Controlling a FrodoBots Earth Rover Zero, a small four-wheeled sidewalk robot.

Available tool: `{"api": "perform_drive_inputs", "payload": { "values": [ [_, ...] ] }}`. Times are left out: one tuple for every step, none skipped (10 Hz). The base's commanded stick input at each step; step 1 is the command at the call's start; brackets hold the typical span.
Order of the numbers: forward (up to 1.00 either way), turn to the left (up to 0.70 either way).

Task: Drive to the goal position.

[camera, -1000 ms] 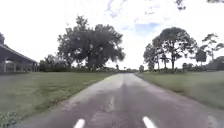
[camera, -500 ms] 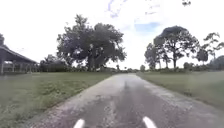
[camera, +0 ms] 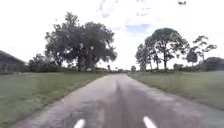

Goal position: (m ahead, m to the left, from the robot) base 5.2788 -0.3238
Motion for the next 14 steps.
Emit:
{"api": "perform_drive_inputs", "payload": {
  "values": [
    [0.70, 0.00],
    [0.70, 0.00],
    [0.70, 0.00],
    [0.70, 0.00],
    [0.70, 0.00],
    [0.70, 0.00],
    [0.70, 0.00],
    [0.70, 0.00],
    [0.70, 0.00],
    [0.70, -0.05],
    [0.70, -0.21],
    [0.70, -0.34],
    [0.70, -0.34],
    [0.70, 0.00]
  ]
}}
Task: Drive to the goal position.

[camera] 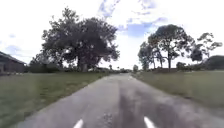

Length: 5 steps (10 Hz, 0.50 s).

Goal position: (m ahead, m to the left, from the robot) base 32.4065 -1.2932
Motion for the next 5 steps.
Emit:
{"api": "perform_drive_inputs", "payload": {
  "values": [
    [0.70, 0.00],
    [0.70, 0.00],
    [0.70, 0.00],
    [0.70, 0.00],
    [0.70, 0.00]
  ]
}}
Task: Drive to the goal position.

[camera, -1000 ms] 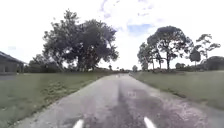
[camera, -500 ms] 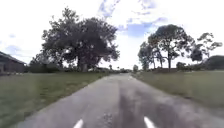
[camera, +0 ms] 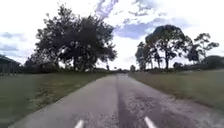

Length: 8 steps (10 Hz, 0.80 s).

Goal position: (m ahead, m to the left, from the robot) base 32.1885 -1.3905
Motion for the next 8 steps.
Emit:
{"api": "perform_drive_inputs", "payload": {
  "values": [
    [0.70, 0.00],
    [0.70, 0.00],
    [0.70, 0.00],
    [0.70, 0.00],
    [0.70, 0.00],
    [0.70, 0.00],
    [0.70, 0.00],
    [0.70, 0.00]
  ]
}}
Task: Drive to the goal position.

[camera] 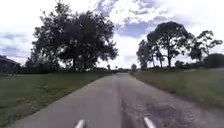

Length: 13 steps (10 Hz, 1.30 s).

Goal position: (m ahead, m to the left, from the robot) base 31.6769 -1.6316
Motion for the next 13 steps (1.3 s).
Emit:
{"api": "perform_drive_inputs", "payload": {
  "values": [
    [0.70, 0.00],
    [0.70, 0.00],
    [0.70, 0.00],
    [0.70, 0.00],
    [0.70, 0.00],
    [0.70, 0.00],
    [0.70, 0.00],
    [0.70, 0.00],
    [0.70, 0.00],
    [0.70, 0.00],
    [0.70, 0.00],
    [0.70, 0.00],
    [0.70, 0.00]
  ]
}}
